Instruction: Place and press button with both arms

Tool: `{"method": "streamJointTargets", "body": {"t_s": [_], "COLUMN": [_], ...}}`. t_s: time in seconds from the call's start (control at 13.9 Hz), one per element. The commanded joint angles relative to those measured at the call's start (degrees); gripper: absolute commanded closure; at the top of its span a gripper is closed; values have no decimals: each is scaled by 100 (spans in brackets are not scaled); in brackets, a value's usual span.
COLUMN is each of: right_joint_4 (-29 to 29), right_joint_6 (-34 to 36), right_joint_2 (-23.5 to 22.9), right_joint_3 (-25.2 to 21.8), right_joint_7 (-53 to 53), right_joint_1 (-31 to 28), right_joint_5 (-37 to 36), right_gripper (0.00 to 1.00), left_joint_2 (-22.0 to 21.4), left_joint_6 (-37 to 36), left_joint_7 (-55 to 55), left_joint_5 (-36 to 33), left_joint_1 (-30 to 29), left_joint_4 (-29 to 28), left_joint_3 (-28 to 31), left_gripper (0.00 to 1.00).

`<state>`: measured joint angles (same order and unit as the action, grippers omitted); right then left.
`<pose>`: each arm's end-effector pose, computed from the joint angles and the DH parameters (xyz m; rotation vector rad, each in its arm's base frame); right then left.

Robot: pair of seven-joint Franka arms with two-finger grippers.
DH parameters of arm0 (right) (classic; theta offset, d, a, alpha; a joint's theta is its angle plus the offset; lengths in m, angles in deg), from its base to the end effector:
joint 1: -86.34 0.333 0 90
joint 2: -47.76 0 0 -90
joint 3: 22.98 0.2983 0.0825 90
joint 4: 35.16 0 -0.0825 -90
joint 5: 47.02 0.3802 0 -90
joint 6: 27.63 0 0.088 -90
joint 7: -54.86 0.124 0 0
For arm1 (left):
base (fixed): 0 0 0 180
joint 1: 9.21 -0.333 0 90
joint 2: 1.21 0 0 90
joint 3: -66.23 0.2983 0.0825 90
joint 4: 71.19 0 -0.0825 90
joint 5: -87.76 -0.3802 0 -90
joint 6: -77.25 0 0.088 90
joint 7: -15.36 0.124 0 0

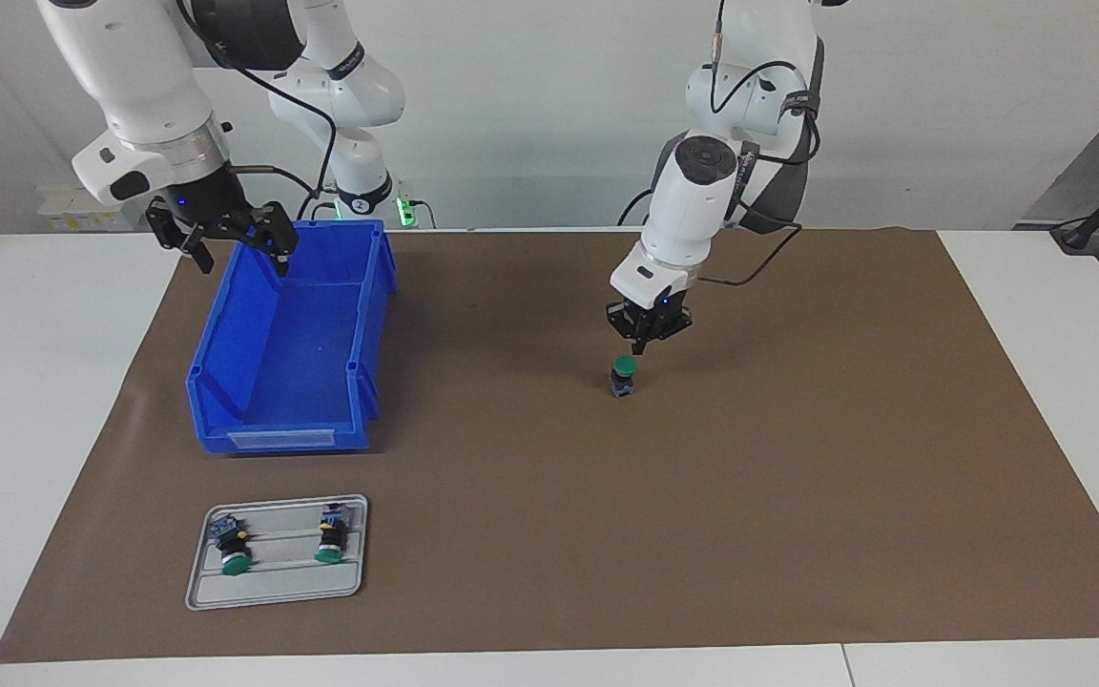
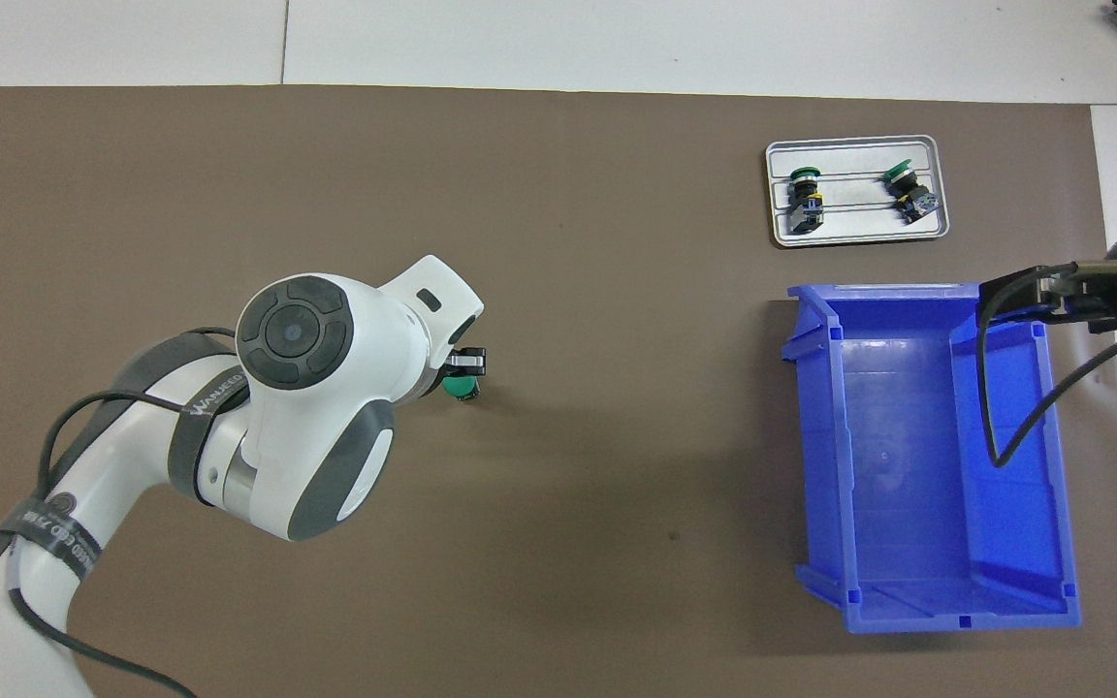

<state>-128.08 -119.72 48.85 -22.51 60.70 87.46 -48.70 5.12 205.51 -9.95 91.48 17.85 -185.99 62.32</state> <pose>0.5479 0.0117 0.5796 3.1104 -0.1139 0.0100 0.5011 -0.3033 0.3826 3.0253 -0.0921 0.1229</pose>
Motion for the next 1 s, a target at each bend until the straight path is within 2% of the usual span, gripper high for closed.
{"method": "streamJointTargets", "body": {"t_s": [0.0,0.57,0.93], "right_joint_4": [-42,-42,-42], "right_joint_6": [51,42,68], "right_joint_2": [50,50,50], "right_joint_3": [32,32,32], "right_joint_7": [-171,-171,-188], "right_joint_1": [-59,-59,-86], "right_joint_5": [124,124,124], "right_gripper": [0,0,0], "left_joint_2": [-54,149,272], "left_joint_6": [523,612,1156], "left_joint_7": [-264,-290,-290], "left_joint_5": [-108,-108,-108], "left_joint_1": [194,221,221], "left_joint_4": [-402,-464,-701], "left_joint_3": [74,83,74], "left_gripper": [100,100,100]}}
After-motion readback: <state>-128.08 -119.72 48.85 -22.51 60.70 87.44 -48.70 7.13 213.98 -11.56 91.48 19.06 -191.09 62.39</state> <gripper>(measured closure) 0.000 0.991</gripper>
